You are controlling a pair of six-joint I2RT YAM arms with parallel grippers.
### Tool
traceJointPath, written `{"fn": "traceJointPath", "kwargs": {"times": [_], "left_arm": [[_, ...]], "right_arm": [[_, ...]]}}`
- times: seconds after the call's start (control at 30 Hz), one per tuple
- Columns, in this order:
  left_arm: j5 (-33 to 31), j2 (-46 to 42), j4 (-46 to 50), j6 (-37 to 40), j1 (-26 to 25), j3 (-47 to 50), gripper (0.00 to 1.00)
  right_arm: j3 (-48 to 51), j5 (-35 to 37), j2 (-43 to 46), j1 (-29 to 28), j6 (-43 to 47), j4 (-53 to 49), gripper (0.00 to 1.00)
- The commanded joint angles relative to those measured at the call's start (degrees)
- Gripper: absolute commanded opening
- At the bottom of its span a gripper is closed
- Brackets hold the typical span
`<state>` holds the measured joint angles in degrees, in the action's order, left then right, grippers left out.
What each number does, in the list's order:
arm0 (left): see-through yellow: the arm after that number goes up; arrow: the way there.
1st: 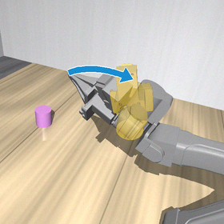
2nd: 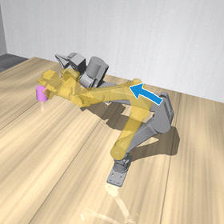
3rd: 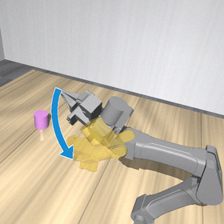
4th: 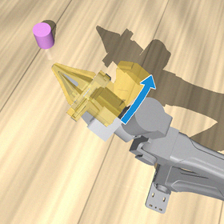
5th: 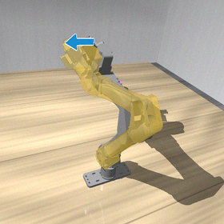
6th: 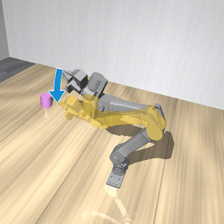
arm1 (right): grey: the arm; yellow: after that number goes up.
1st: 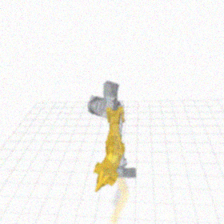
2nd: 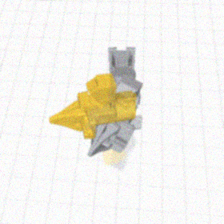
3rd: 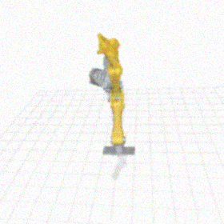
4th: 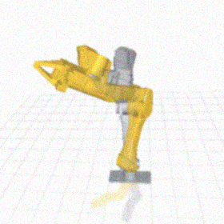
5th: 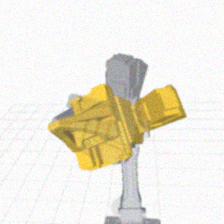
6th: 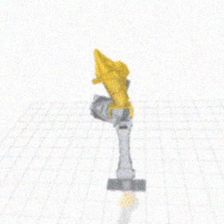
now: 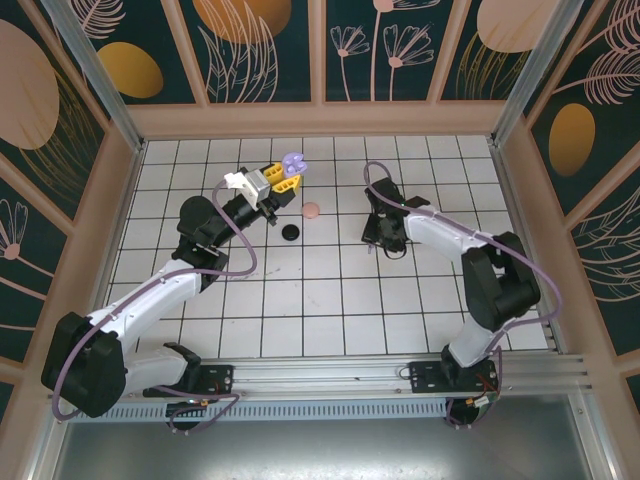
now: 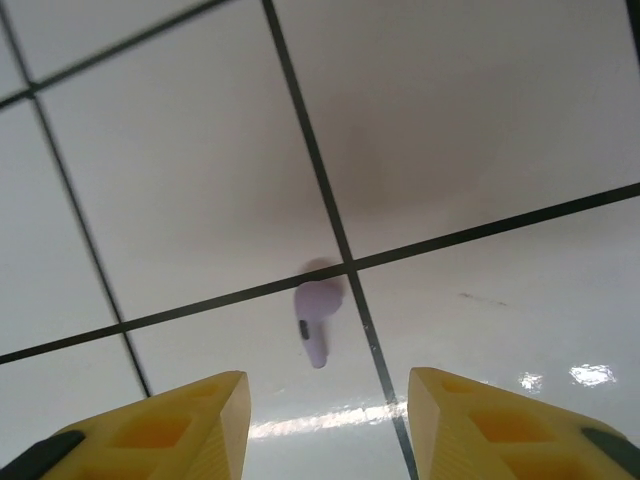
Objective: Insert the wireless bluetooth earbuds into the charging case
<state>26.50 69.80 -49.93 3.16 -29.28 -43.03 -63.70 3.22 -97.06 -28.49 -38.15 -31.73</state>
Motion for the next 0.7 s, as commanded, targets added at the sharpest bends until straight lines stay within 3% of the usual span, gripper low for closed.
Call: {"fn": "traceJointPath", "kwargs": {"times": [0.0, 0.27, 0.67], "left_arm": [[0.08, 0.16, -2.27, -0.8, -0.34, 0.75, 0.0], [0.63, 0.86, -3.45, -0.73, -0.34, 0.92, 0.0], [1.2, 1.65, -5.0, -0.28, -0.34, 1.36, 0.0]], "right_arm": [[-1.87, 0.72, -2.42, -0.07, -2.32, 0.1, 0.45], [-4.42, 0.64, -6.45, -0.4, -2.88, 0.35, 0.39], [-7.8, 2.06, -11.22, -1.48, -3.39, -1.77, 0.38]]}}
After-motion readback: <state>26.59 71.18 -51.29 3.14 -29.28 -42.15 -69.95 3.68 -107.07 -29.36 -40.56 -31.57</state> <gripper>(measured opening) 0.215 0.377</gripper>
